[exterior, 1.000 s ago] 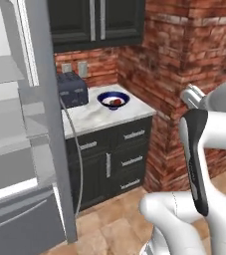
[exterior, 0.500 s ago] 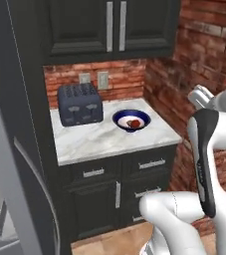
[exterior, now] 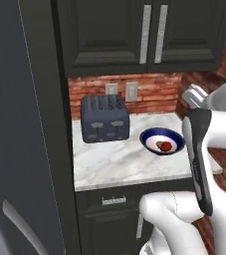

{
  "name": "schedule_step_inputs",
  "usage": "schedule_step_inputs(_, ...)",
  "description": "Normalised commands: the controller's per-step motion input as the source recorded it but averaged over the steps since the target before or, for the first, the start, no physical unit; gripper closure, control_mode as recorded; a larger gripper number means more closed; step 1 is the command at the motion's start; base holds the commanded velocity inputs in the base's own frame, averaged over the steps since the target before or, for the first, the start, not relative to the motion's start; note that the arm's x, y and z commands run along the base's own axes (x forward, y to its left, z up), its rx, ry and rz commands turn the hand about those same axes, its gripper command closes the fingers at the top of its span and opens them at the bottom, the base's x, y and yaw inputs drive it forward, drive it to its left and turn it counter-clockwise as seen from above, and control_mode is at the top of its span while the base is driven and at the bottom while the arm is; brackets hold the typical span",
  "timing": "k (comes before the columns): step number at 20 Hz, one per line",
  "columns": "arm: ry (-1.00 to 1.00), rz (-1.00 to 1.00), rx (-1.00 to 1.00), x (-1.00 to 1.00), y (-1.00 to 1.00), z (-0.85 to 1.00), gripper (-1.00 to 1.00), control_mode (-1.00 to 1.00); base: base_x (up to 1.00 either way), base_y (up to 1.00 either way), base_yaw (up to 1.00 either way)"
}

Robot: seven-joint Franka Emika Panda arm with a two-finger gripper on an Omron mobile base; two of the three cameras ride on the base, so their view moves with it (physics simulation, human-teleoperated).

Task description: Place the bowl with the bell pepper and garlic on the second highest shelf of the fridge. Place the bowl with the chicken drumstick and steak on the top shelf of the fridge.

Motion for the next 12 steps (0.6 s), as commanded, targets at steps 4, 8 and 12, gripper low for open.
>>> schedule_step_inputs(4, 0.00, 0.00, 0.00, 0.00, 0.00, 0.00, -1.00, 1.00, 0.10, -0.41, 0.00)
schedule_step_inputs(8, 0.30, 0.00, 0.02, 0.46, -0.63, -0.95, -1.00, -1.00, 0.00, 0.00, 0.00)
schedule_step_inputs(12, 0.24, 0.00, 0.11, 0.98, -0.68, -1.00, -1.00, -1.00, 0.00, 0.00, 0.00)
